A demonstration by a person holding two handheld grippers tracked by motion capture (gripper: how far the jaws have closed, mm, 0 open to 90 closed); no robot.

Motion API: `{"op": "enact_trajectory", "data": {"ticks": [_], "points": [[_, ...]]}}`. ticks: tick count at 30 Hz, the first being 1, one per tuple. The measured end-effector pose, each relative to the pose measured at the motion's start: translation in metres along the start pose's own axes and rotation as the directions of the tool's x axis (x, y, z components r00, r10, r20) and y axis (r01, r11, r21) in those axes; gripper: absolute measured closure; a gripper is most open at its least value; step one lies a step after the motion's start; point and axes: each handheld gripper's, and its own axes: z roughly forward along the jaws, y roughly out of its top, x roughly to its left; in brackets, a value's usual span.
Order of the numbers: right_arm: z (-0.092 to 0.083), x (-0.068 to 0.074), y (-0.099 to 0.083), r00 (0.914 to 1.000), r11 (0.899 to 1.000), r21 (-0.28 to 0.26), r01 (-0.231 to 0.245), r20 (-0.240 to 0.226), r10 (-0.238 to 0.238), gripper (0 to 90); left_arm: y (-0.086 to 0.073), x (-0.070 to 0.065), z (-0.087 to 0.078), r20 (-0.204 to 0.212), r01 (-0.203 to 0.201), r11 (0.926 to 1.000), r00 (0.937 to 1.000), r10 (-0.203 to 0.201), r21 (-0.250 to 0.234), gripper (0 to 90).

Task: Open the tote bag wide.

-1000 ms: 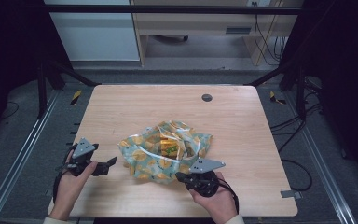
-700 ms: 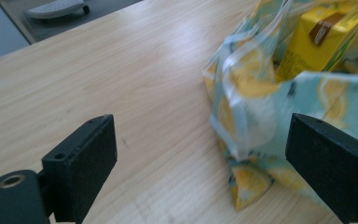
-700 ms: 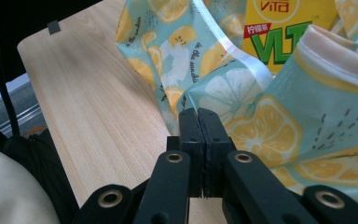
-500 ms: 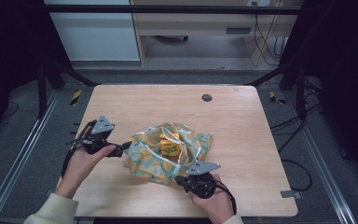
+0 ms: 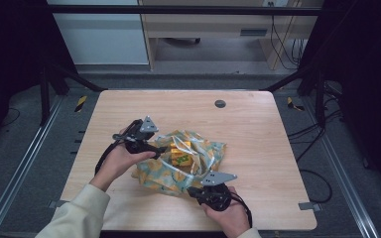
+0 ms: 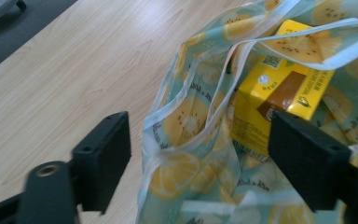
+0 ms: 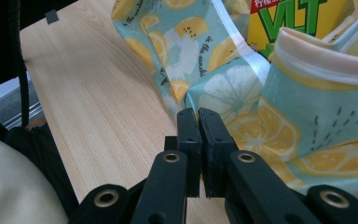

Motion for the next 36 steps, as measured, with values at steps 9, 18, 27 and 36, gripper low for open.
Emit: {"op": "enact_trajectory", "data": {"ticks": [9,18,27,36], "points": [[-0.003,0.000,0.001,0.9997,1.000,-0.010,0.008,0.021,-0.008,84.1,-0.005,-0.005,0.013,0.043,0.028,0.9996,0.9987,-0.028,0.002,78.3],[-0.015,-0.002,0.005,0.9962,0.998,-0.064,0.010,0.087,-0.004,62.7,-0.020,-0.019,-0.038,0.010,0.078,0.9879,0.9970,-0.077,-0.134,88.4],[-0.032,0.001,0.004,0.9899,0.993,-0.119,0.008,0.142,0.009,44.3,-0.056,-0.050,-0.070,0.083,0.082,0.9769,0.9943,-0.067,-0.197,88.5],[-0.061,-0.003,0.008,0.9711,0.982,-0.187,-0.005,0.234,0.050,35.7,-0.082,-0.081,-0.060,0.119,0.053,0.9844,0.9923,-0.033,-0.168,88.1]]}}
